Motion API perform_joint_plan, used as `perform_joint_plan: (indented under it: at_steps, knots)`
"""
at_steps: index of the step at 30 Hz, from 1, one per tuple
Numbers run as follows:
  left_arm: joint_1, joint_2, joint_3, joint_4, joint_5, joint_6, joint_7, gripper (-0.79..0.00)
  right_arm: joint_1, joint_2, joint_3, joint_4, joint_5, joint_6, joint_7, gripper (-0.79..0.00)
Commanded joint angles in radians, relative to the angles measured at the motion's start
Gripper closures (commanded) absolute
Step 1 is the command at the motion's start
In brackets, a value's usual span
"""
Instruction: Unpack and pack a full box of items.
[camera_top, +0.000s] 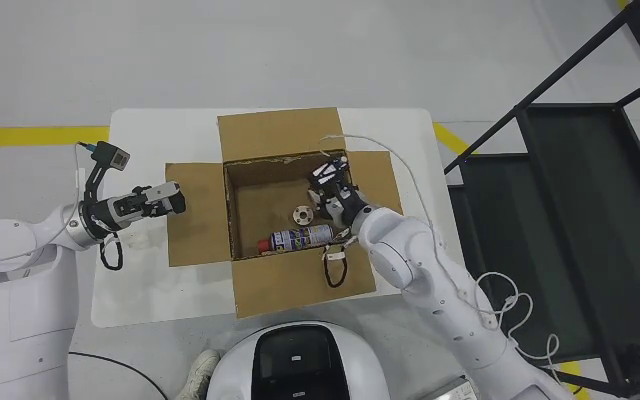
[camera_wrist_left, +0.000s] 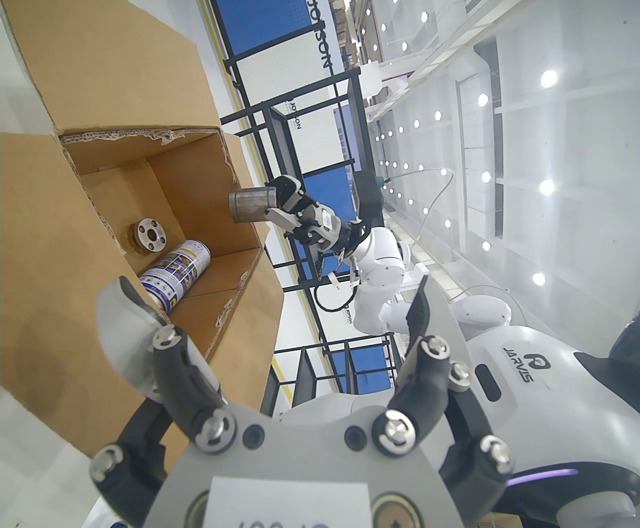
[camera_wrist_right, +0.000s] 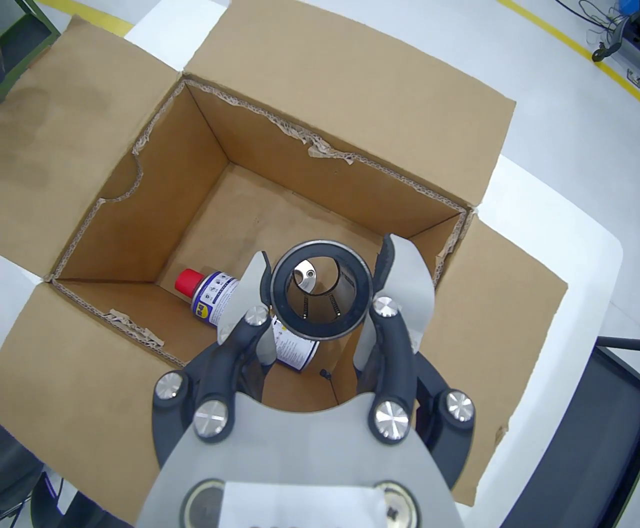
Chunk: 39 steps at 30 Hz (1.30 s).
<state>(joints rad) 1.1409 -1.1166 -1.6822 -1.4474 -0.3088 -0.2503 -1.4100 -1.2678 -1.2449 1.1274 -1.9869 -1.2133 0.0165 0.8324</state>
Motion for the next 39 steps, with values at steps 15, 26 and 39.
perform_joint_plan:
  at_steps: [15,26,39]
  knots:
    - [0.0,0.0,0.0,0.0,0.0,0.0,0.0,-0.785,-0.094,0.044,0.453,0.042,0.147,-0.058,0.057,0.0]
    - [0.0,0.0,0.0,0.0,0.0,0.0,0.0,-0.785,0.027,0.047,0.437,0.399,0.092,-0.025,0.011,0.0]
    - [0.0,0.0,0.0,0.0,0.0,0.0,0.0,-0.785,0.232,0.021,0.31,0.833,0.067,0.054,-0.155,0.0]
